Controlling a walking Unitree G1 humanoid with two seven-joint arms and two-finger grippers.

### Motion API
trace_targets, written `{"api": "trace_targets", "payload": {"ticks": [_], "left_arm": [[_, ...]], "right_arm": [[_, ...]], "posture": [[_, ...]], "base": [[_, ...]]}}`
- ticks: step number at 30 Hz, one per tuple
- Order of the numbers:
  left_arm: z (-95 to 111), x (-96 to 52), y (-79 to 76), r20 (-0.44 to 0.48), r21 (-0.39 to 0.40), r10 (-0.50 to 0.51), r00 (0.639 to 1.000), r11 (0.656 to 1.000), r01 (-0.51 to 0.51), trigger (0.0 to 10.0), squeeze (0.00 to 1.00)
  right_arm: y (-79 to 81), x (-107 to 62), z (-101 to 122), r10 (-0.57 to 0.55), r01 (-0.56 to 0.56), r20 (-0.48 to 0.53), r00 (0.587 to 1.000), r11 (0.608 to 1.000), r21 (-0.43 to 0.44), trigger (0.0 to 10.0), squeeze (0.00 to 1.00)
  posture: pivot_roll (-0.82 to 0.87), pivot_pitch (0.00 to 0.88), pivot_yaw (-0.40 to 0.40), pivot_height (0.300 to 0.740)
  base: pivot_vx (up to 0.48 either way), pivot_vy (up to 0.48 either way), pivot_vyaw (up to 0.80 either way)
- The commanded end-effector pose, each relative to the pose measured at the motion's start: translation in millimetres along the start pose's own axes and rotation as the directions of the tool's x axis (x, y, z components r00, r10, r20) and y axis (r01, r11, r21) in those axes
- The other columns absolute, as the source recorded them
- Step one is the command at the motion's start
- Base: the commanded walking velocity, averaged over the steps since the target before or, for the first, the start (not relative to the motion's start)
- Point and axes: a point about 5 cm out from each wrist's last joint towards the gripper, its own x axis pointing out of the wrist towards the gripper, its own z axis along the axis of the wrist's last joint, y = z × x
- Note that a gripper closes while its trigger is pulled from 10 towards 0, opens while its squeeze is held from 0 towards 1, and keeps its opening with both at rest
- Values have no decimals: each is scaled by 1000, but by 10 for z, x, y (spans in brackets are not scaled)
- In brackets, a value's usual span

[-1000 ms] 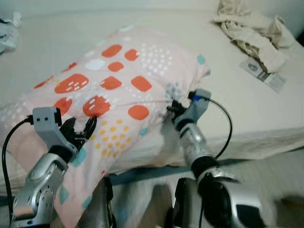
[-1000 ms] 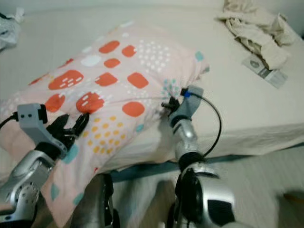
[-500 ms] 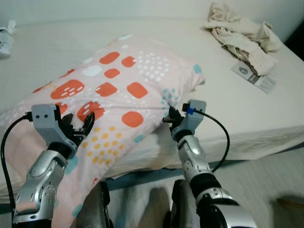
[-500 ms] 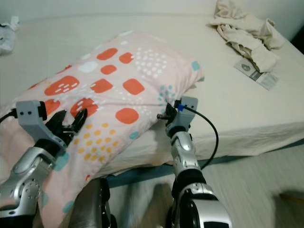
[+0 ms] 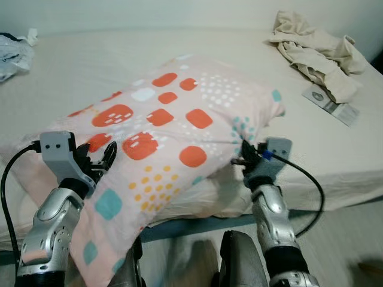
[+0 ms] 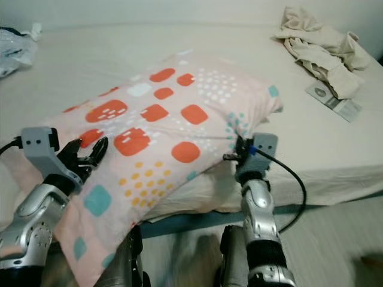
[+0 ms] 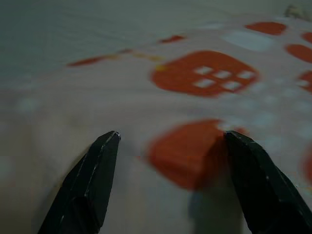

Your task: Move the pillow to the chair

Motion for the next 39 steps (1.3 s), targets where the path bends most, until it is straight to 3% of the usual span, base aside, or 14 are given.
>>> {"api": "trace_targets", "payload": {"ticks": [1, 4, 12, 13, 14, 15, 16, 17, 18, 26, 30, 36, 37, 39], "left_arm": [[-79, -48, 76, -40, 22, 19, 999, 1000, -18, 10000, 0], [-80, -79, 135, -44, 42, 33, 998, 999, -31, 10000, 0], [-105, -107, 190, -62, 52, 42, 997, 998, -39, 10000, 0], [-118, -108, 198, -71, 53, 43, 997, 998, -39, 10000, 0], [-128, -108, 204, -78, 56, 44, 996, 998, -40, 10000, 0], [-128, -108, 204, -78, 56, 44, 996, 998, -40, 10000, 0], [-135, -109, 210, -84, 58, 47, 995, 997, -42, 10000, 0], [-135, -109, 210, -84, 58, 47, 995, 997, -42, 10000, 0], [-142, -107, 270, -95, 51, 79, 992, 996, -75, 10000, 0], [-124, -209, 449, -136, -16, 67, 988, 997, -70, 10000, 0], [-134, -326, 588, -172, -12, 67, 983, 997, -70, 10000, 0], [-65, -477, 854, -162, -53, 168, 972, 982, -179, 10000, 0], [-32, -529, 968, -162, -96, 214, 963, 968, -232, 10000, 0], [-14, -573, 1060, -173, -137, 245, 954, 953, -270, 10000, 0]], "right_arm": [[-396, -144, 77, -191, 192, 36, 981, 980, -50, 0, 0], [-521, -401, 6, -265, 262, -7, 964, 958, -118, 0, 0], [-567, -563, -88, -300, 286, -71, 951, 945, -160, 0, 0], [-557, -559, -132, -293, 275, -102, 951, 949, -157, 863, 0], [-541, -549, -178, -276, 256, -131, 952, 955, -150, 3137, 0], [-541, -549, -178, -276, 256, -131, 952, 955, -150, 3137, 0], [-530, -541, -207, -265, 243, -148, 953, 959, -148, 5255, 0], [-530, -541, -207, -265, 243, -148, 953, 959, -148, 5255, 0], [-506, -511, -230, -232, 213, -166, 959, 969, -122, 10000, 1000], [-353, -481, -185, -88, 83, -155, 984, 996, -45, 10000, 1000], [-271, -721, -411, 19, -27, -238, 971, 999, -31, 10000, 1000], [-458, -976, -594, -64, 41, -302, 951, 996, -85, 10000, 1000], [-549, -1006, -604, -110, 88, -307, 945, 992, -86, 10000, 0], [-617, -1015, -597, -143, 125, -305, 942, 989, -77, 10000, 0]], "posture": [[67, 157, -91, 566], [72, 154, -96, 566], [65, 151, -90, 566], [62, 152, -87, 566], [62, 152, -87, 566], [62, 152, -87, 566], [62, 152, -87, 566], [62, 152, -87, 566], [65, 152, -88, 566], [68, 153, -88, 566], [70, 154, -87, 566], [67, 154, -79, 566], [65, 153, -76, 566], [65, 153, -76, 566]], "base": [[0, 0, 0], [0, 0, 0], [0, 0, 0], [0, 0, 0], [0, 0, 0], [0, 0, 0], [0, 0, 0], [0, 0, 0], [0, 0, 0], [0, 0, 0], [0, 0, 0], [0, 0, 0], [0, 0, 0], [0, 0, 0]]}}
